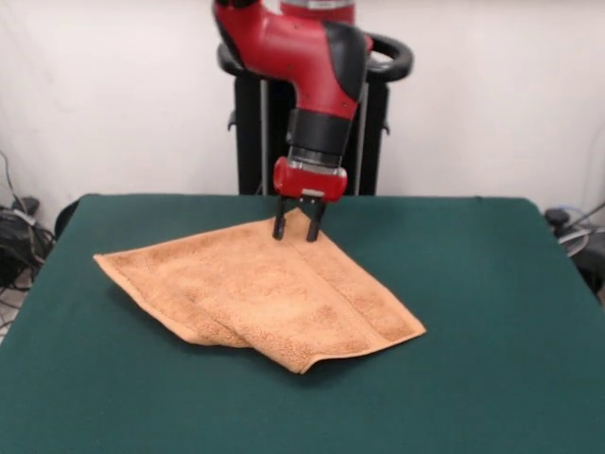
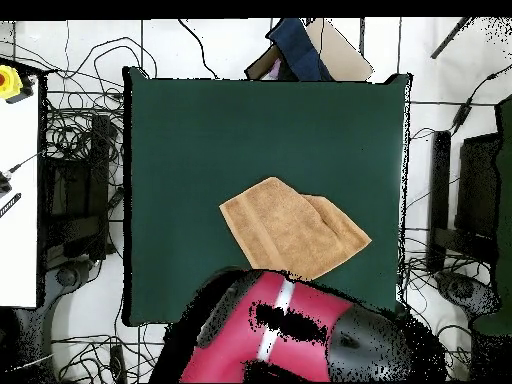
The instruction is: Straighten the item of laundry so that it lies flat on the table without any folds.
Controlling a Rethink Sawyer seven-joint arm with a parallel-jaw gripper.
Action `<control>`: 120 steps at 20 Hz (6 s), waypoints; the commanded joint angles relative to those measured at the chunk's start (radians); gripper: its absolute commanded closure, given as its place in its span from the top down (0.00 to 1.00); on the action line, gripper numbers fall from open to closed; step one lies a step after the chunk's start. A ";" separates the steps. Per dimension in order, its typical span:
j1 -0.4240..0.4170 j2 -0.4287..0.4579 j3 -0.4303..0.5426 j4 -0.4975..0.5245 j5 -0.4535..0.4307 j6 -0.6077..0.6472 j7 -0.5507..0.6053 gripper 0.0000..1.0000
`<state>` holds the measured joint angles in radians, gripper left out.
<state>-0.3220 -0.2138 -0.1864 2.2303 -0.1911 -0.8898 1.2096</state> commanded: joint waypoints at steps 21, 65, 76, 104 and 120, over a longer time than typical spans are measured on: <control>-0.134 -0.029 0.426 -0.062 0.110 0.696 0.302 0.00; 0.175 -0.046 0.593 -0.052 0.430 0.536 0.856 0.00; 0.259 -0.159 0.645 0.006 0.564 0.575 0.953 0.00; 0.356 -0.215 0.682 0.005 0.722 0.590 0.986 1.00; 0.666 -0.452 -0.009 -0.008 0.820 0.911 0.761 1.00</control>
<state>0.4100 -0.6595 -0.0292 2.3451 0.6404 0.0552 1.8675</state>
